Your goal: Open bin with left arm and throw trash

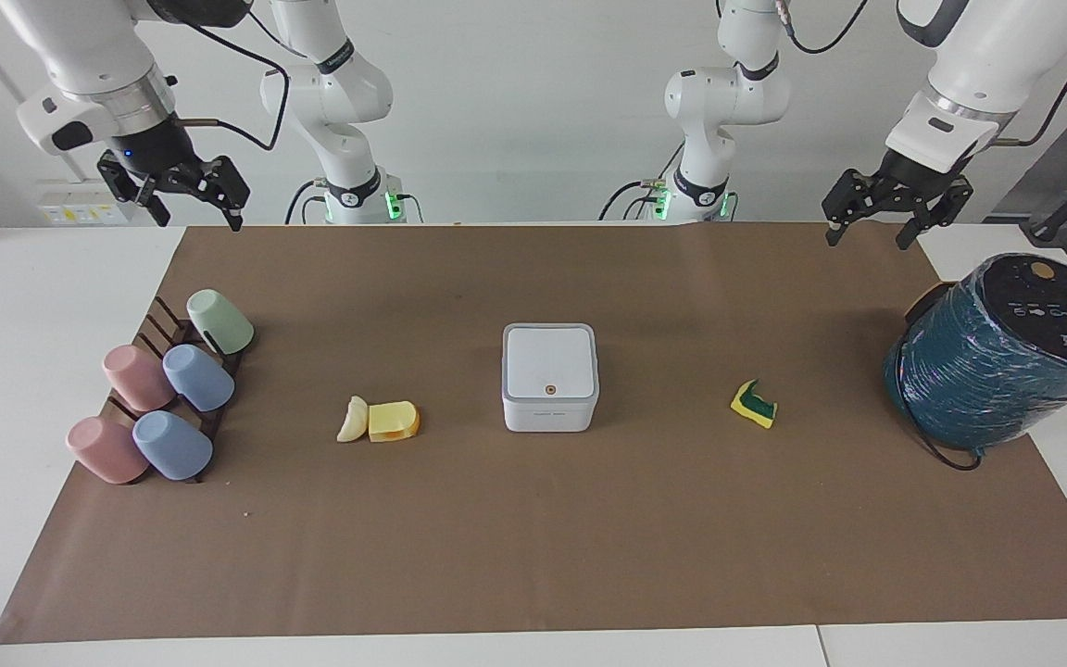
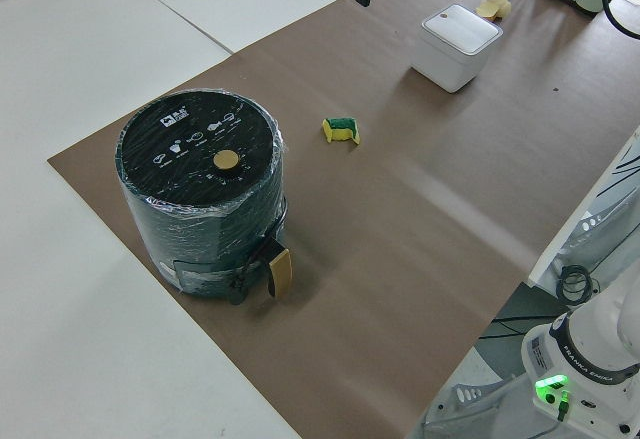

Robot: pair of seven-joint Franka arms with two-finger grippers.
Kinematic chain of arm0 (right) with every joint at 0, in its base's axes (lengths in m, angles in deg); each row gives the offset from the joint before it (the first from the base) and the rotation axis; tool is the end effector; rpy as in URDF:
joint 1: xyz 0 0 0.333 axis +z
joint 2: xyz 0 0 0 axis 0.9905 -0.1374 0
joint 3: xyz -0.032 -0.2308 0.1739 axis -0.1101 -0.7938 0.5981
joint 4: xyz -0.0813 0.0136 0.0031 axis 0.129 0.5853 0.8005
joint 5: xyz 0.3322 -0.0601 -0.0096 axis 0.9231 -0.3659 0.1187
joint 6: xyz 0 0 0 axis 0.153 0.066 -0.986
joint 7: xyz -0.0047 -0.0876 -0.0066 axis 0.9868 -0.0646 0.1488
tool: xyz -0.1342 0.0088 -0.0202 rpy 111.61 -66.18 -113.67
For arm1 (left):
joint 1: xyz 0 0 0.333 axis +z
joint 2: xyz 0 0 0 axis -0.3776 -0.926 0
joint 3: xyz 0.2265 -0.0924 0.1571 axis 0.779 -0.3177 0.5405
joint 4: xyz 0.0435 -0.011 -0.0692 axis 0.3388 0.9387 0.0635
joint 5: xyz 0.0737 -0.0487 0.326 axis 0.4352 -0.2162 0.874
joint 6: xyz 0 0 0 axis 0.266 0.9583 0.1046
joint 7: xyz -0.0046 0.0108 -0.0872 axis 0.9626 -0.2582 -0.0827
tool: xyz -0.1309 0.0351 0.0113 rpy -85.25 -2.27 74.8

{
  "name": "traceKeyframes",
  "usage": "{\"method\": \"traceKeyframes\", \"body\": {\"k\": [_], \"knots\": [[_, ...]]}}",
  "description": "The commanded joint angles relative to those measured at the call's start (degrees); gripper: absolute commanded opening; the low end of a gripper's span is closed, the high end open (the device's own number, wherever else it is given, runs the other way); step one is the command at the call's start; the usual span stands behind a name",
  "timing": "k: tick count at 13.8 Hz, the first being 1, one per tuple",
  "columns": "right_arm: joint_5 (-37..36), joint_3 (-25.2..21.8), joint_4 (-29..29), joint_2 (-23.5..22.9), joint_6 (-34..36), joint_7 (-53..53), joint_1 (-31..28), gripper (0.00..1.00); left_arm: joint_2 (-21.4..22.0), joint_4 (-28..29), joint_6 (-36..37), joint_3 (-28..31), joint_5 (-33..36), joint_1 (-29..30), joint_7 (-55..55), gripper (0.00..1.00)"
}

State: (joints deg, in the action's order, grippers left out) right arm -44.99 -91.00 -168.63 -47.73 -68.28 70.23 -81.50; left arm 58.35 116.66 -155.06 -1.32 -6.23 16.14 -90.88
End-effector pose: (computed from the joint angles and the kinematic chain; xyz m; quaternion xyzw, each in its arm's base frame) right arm 0.4608 -0.0313 0.5843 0.9988 -0.0435 -0.0183 0.0137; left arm 0.4910 -0.0290 0.5898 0.9976 -0.0672 0.0136 0.0116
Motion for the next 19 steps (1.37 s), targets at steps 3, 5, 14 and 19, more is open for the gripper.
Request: {"method": "traceKeyframes", "body": {"k": [3,5,14,19], "knots": [[0.98,0.38,-5.97,3.25,-3.73,-2.24,-0.07,1.00,1.65,1.60,0.37,0.51,0.78,-0.63,-0.21,1.00],[1.07,0.47,-5.98,3.26,-3.92,-2.24,0.01,1.00,1.65,1.60,0.37,0.51,0.78,-0.63,-0.21,1.00],[1.07,0.64,-6.50,3.17,-4.97,-2.59,0.98,1.00,1.65,1.60,0.37,0.51,0.78,-0.63,-0.21,1.00],[1.07,0.64,-6.94,3.17,-5.94,-2.50,1.07,1.00,1.65,1.60,0.37,0.51,0.78,-0.63,-0.21,1.00]]}}
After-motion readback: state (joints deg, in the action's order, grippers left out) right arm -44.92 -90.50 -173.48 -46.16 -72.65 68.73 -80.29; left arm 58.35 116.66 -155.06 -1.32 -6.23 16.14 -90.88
